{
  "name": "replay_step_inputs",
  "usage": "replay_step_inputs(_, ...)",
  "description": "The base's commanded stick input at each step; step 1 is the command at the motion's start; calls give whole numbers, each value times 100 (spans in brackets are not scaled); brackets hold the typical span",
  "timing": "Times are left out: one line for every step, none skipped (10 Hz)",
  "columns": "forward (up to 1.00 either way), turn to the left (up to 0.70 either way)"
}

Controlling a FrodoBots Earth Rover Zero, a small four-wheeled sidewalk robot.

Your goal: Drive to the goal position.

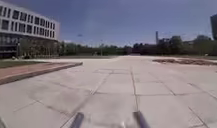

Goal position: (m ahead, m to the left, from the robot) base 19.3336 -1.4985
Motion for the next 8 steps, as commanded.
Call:
replay_step_inputs(85,0)
replay_step_inputs(85,0)
replay_step_inputs(85,0)
replay_step_inputs(85,0)
replay_step_inputs(85,0)
replay_step_inputs(85,0)
replay_step_inputs(85,0)
replay_step_inputs(85,0)
